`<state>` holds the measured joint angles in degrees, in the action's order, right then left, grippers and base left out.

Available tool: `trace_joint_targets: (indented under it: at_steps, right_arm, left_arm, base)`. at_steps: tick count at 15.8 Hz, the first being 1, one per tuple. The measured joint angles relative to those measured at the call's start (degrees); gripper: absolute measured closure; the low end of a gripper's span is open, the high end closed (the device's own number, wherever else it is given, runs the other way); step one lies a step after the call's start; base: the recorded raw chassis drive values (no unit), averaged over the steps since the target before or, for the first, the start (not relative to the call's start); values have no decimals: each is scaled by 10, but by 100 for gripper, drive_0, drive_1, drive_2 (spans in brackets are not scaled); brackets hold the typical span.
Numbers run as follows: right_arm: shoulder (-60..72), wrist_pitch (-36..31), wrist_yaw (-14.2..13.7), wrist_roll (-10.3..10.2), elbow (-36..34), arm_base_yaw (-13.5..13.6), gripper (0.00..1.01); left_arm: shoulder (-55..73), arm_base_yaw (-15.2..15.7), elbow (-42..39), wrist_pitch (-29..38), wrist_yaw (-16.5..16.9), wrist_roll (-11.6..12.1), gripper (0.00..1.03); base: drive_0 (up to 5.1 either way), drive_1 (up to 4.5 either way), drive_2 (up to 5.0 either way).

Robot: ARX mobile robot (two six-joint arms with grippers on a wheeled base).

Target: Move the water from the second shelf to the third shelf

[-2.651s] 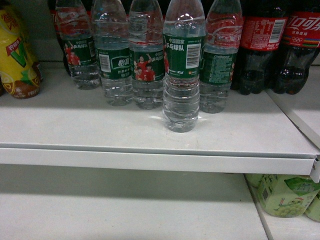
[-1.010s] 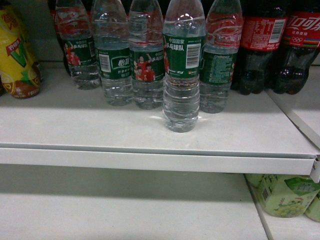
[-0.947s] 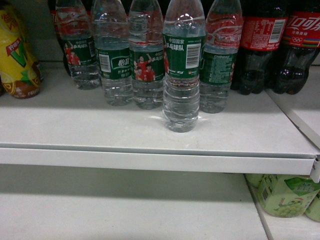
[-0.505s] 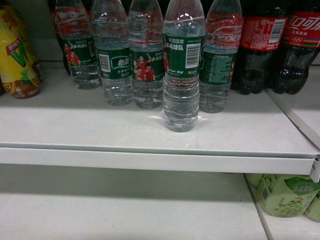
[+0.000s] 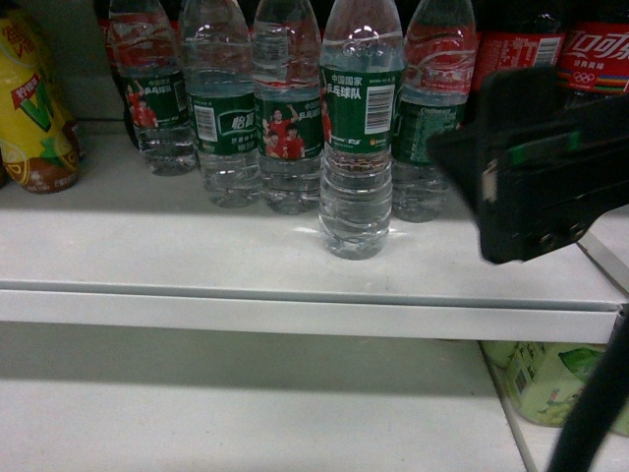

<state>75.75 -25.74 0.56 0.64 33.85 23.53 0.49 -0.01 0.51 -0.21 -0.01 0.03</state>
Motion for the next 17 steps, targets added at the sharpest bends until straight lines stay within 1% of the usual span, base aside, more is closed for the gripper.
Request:
trace_joint_targets:
  at_steps: [1,2,3,5,10,13,14,17]
  right_arm:
    - [31,5,3,-2,25,19,3]
    - [63,12,11,-9,61,36,3]
    - [98,17,12,-24,86,43,3]
    - [157,19,-16,-52,144,54,3]
    - [183,20,-36,-66,170,57,3]
    - [215,26,-49,-85,196,58,3]
    - [226,26,-61,-90,208,61,3]
    - [251,21,-70,-101,232,61,3]
  left_arm:
    - [0,0,0,0,0,0,5]
    - [0,0,0,0,0,0,5]
    - [0,0,0,0,0,0,5]
    - [0,0,0,0,0,0,5]
    - [0,0,0,0,0,0,5]
    - [0,0,0,0,0,0,5]
    - [0,0,0,0,0,0,5]
    - [0,0,0,0,0,0,5]
  base:
    - [0,0,0]
    - [0,0,0]
    - [0,0,0]
    - [0,0,0]
    - [0,0,0]
    - [0,0,0]
    - [0,0,0]
    - [0,0,0]
